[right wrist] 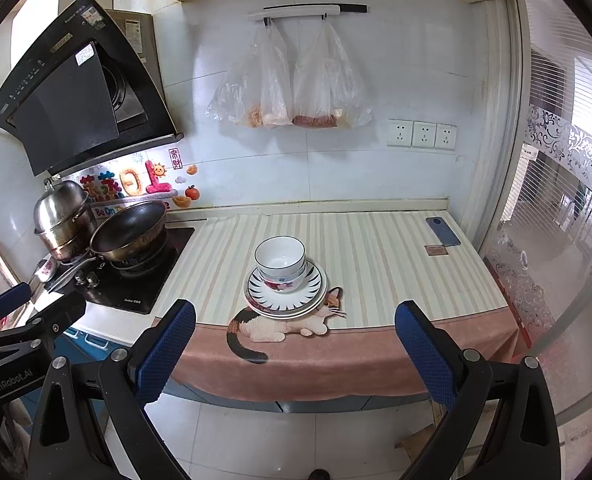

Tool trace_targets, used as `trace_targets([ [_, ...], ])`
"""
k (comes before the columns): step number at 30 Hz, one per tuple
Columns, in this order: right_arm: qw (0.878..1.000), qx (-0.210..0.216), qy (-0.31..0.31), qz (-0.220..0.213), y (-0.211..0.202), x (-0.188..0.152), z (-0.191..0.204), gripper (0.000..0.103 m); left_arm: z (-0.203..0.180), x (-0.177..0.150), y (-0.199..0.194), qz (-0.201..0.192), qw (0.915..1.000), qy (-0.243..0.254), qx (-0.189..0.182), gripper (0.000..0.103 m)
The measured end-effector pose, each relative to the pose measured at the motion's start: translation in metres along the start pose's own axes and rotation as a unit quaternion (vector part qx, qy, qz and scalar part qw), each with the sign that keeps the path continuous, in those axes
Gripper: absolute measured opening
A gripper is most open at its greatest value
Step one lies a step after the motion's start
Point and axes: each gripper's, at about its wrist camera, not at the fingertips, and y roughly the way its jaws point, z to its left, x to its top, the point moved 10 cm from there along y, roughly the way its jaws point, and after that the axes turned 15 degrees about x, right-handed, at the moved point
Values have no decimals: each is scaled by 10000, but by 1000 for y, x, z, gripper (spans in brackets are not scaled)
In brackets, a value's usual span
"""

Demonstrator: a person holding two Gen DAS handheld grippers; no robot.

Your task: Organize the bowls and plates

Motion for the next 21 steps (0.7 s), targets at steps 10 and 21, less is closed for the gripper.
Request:
trace_targets([
  [10, 10000, -2, 31, -10, 0, 2, 0, 102, 1, 5, -4, -113, 9999, 51, -22, 103],
  [21, 10000, -6, 60, -59, 0, 3, 2, 102, 1, 6, -7, -152, 9999, 65, -4, 103],
])
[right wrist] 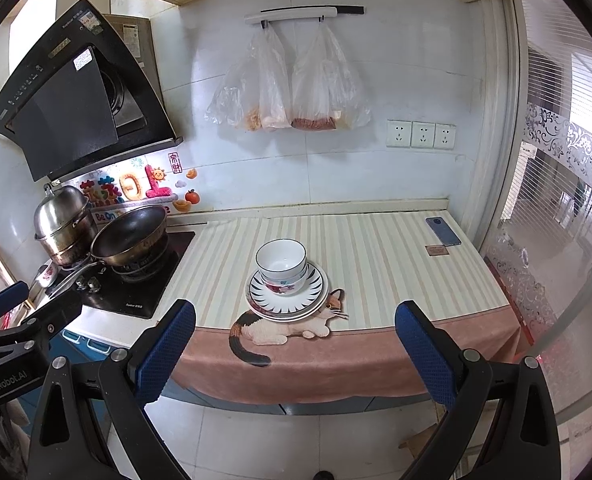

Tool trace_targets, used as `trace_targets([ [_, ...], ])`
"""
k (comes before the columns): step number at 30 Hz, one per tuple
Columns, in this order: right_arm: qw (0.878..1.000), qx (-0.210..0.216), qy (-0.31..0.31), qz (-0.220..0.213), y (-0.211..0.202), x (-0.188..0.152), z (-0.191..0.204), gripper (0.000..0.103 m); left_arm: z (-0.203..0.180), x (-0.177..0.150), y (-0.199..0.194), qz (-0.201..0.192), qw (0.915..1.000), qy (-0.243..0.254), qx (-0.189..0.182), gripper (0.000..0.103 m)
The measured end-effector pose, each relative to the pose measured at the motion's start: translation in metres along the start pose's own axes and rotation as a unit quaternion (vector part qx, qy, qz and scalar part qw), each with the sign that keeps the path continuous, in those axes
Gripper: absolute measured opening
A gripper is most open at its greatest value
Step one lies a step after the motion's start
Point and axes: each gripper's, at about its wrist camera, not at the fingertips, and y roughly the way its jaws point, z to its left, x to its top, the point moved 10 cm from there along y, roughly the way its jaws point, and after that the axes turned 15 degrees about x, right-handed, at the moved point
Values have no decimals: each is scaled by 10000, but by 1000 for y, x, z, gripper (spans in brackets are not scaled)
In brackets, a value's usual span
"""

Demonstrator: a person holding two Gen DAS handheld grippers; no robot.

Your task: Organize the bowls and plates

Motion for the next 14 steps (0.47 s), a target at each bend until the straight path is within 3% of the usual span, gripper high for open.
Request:
trace_targets([
  [14, 10000, 13, 30, 22, 1, -5, 11, 102, 9, 1, 2, -42, 10000, 88, -20, 103],
])
